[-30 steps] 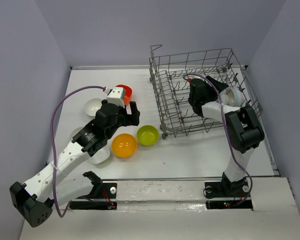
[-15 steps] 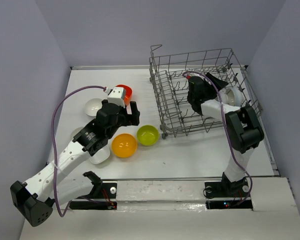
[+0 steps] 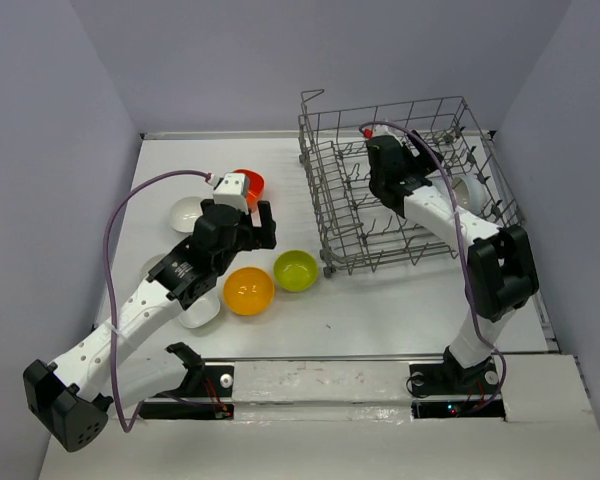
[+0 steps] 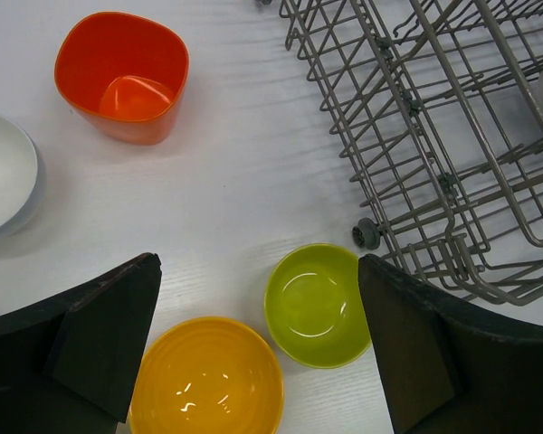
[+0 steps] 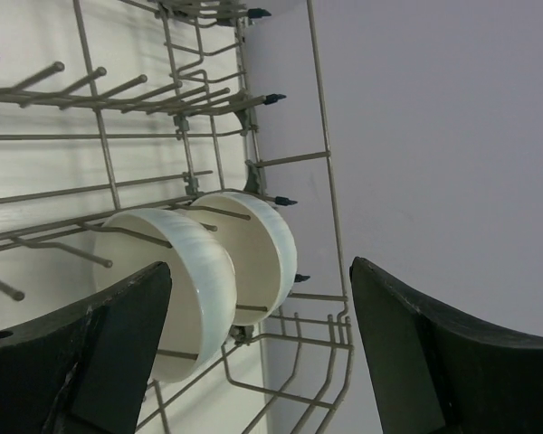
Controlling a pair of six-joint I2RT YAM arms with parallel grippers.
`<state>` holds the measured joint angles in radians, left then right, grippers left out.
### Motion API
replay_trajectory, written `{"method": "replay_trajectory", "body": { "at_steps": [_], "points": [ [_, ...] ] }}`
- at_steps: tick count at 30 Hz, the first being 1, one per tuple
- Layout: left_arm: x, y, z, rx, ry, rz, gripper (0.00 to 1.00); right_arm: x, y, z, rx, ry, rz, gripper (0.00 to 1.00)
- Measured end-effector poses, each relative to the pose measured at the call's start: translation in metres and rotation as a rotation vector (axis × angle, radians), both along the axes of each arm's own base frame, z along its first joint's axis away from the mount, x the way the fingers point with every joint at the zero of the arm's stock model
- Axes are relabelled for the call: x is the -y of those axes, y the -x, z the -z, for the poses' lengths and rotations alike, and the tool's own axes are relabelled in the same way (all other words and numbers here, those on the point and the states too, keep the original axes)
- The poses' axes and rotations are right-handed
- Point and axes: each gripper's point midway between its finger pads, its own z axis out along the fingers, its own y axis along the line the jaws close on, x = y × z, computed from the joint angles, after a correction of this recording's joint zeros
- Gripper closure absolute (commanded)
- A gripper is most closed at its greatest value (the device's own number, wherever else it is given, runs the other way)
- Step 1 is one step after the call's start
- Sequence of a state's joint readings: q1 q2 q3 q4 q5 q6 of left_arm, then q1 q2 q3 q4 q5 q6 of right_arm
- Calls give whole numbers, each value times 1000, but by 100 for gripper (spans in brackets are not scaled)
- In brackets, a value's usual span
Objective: Load the bowls into the dish rack
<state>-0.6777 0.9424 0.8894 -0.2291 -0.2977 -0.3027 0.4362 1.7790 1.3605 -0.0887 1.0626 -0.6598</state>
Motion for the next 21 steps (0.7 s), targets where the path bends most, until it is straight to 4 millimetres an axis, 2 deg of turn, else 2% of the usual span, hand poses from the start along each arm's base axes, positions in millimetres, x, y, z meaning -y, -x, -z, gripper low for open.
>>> {"method": "replay_trajectory", "body": {
  "at_steps": [9, 13, 15, 16, 18, 21],
  "points": [
    [-20, -11, 4, -6, -18, -81, 1, -16, 7, -32, 72, -240, -8, 12],
    [-44, -24, 10, -25, -27, -164, 1, -32, 17, -64, 148, -485, -33, 12],
    [-60, -34, 18, -52, -29, -219, 1, -41, 37, -94, 217, -667, -88, 11],
    [-69, -39, 22, -67, -28, -246, 1, -44, 53, -117, 266, -770, -127, 11],
    [-90, -48, 33, -102, -27, -319, 1, -48, 69, -140, 314, -864, -175, 11],
    [-116, -57, 47, -148, -23, -410, 1, -53, 112, -183, 406, -1051, -290, 11]
  ]
}}
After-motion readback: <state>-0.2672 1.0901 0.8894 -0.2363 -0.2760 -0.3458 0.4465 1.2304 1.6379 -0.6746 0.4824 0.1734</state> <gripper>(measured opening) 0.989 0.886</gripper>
